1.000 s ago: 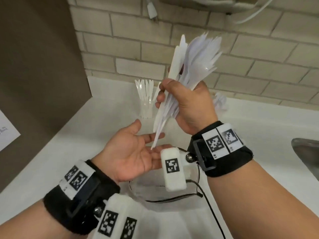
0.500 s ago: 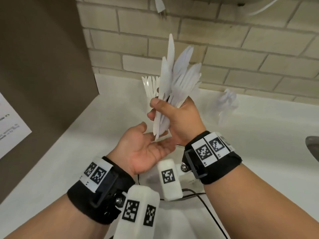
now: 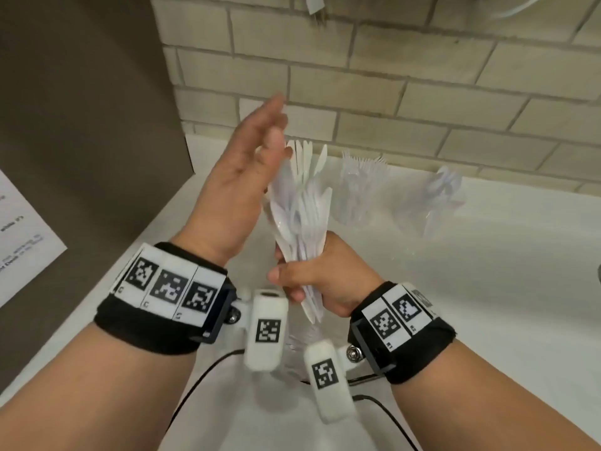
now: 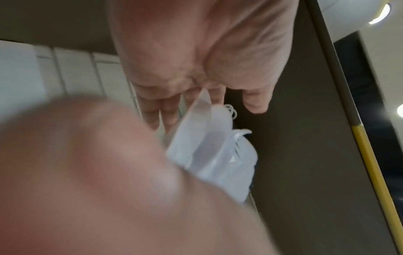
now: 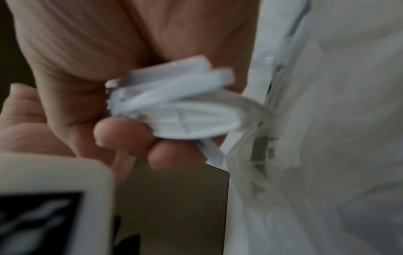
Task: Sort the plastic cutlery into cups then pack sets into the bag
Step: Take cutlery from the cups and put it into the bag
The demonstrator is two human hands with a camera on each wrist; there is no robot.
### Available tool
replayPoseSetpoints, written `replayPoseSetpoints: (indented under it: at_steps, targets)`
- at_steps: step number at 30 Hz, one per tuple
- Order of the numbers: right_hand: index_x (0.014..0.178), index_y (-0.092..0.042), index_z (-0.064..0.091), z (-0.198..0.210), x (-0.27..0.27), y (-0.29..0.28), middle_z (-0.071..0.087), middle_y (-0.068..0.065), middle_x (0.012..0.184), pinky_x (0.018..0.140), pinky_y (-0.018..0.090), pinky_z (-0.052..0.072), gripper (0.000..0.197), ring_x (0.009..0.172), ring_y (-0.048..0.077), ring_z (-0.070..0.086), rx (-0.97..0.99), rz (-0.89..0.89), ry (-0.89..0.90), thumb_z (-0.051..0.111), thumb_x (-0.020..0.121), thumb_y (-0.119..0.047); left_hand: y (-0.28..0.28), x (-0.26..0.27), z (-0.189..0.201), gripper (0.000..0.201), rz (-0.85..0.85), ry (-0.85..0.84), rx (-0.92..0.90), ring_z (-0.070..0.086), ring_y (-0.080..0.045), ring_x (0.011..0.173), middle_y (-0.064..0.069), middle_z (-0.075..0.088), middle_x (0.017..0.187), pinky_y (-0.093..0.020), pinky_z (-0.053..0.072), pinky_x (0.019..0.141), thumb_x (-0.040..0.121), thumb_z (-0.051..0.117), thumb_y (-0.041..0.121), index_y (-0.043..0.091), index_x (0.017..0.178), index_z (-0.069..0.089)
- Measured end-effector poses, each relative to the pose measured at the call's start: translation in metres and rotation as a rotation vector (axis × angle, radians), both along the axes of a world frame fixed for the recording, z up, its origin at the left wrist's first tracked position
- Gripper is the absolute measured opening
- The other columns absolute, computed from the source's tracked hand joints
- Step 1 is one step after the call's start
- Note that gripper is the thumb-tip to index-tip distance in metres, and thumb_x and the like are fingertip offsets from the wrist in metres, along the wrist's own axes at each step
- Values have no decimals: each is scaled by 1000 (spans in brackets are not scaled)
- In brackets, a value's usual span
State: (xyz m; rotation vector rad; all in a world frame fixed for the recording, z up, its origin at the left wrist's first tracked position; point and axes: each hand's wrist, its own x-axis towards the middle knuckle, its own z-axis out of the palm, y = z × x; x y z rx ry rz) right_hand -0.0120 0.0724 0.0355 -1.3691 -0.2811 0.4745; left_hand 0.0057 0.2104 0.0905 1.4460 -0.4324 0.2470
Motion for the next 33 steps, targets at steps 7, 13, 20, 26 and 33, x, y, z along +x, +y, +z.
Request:
replayPoseSetpoints:
  at_steps: [7, 13, 20, 26, 33]
  targets:
    - [66, -8, 51, 1, 10, -1, 47, 4, 54, 48, 28, 40, 21, 36, 19, 45, -48, -15, 44, 66, 69, 7, -2, 9, -23, 65, -89, 199, 102, 57, -7, 120, 9, 58, 133, -33, 46, 102, 78, 44, 71, 31, 128, 56]
    - [82, -6, 56, 12, 20, 4, 49, 9, 53, 44, 26, 45, 20, 37, 14, 46, -53, 45, -8, 58, 65, 4, 3, 3, -41, 88, -446, 470, 71, 57, -60, 86, -17, 69, 107, -54, 47, 74, 59, 82, 53, 4, 125, 50]
    - [85, 3, 61, 7, 26, 15, 68, 11, 68, 52, 25, 53, 20, 62, 26, 67, -183, 126, -12, 68, 69, 12, -2, 12, -32, 16, -242, 502, -1, 71, -27, 89, -10, 74, 103, -32, 58, 64, 82, 64, 5, 15, 79, 75]
    - [63, -14, 51, 2, 27, 11, 43, 0, 49, 44, 26, 40, 28, 36, 13, 37, -295, -2, 53, 59, 77, 9, -8, 29, -39, 14, -209, 482, -152, 70, -31, 97, -19, 73, 87, -37, 56, 83, 67, 77, 6, 12, 78, 72]
    - [85, -18, 66, 18, 31, -3, 67, -1, 79, 63, 24, 52, 15, 67, 11, 65, -618, 47, -219, 76, 75, -21, -11, 31, -47, 23, -257, 550, -417, 69, -27, 97, -2, 56, 56, -36, 56, 78, 81, 61, 18, 14, 58, 61]
